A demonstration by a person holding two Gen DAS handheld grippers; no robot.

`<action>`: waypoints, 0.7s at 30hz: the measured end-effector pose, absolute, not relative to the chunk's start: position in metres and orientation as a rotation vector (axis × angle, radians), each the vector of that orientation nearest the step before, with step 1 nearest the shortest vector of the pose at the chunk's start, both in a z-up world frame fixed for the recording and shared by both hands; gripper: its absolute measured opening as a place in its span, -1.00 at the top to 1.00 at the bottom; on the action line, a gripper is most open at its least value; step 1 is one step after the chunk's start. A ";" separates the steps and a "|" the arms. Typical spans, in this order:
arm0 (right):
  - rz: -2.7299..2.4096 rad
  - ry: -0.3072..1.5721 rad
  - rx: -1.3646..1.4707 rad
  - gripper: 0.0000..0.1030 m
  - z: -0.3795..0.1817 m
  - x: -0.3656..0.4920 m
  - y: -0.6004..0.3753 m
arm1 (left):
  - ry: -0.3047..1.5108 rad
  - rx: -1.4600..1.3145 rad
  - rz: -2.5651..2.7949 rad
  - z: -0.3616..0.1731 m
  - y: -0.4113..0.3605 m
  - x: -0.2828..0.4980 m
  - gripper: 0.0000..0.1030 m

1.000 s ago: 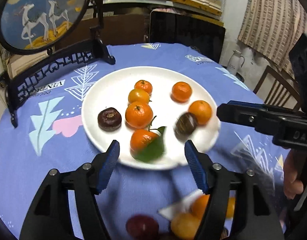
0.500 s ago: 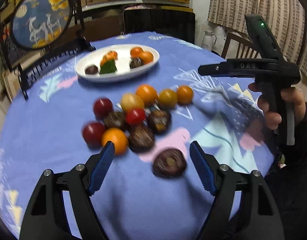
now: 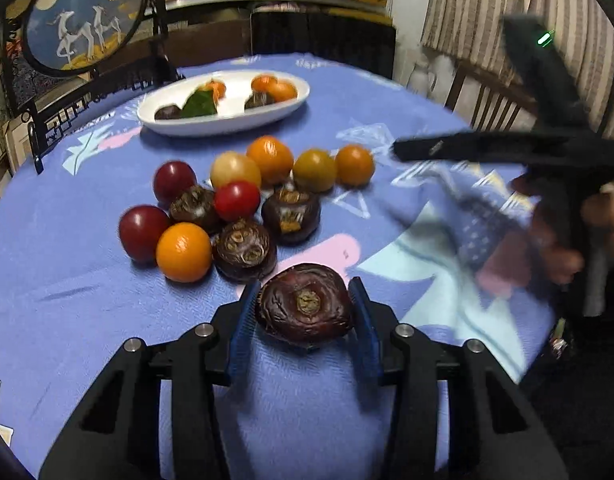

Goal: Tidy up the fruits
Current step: 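Grasp a water chestnut with the left gripper while the right grasps an orange tomato, then carry the water chestnut and tomato to the plate and release them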

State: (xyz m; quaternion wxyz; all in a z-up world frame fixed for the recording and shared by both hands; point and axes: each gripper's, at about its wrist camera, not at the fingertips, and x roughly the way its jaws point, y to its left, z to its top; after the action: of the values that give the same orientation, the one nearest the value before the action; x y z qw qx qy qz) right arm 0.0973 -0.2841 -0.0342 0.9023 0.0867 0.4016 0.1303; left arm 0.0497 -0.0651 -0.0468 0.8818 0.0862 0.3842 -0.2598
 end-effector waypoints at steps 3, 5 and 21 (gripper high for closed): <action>0.270 0.832 0.126 -0.12 -0.036 0.108 -0.270 | 0.781 0.160 -0.532 -0.038 -0.056 0.047 0.14; 0.274 0.849 0.094 -0.02 -0.039 0.118 -0.261 | 0.783 0.148 -0.520 -0.036 -0.051 0.047 0.14; 0.325 0.843 0.181 0.25 -0.029 0.110 -0.266 | 0.785 0.080 -0.517 -0.027 -0.033 0.064 0.14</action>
State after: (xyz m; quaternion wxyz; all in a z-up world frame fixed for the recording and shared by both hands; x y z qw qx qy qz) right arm 0.1097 -0.2658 -0.0292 0.8958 0.0875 0.4066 0.1569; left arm 0.0641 -0.0332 -0.0269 0.8908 0.0385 0.3782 -0.2490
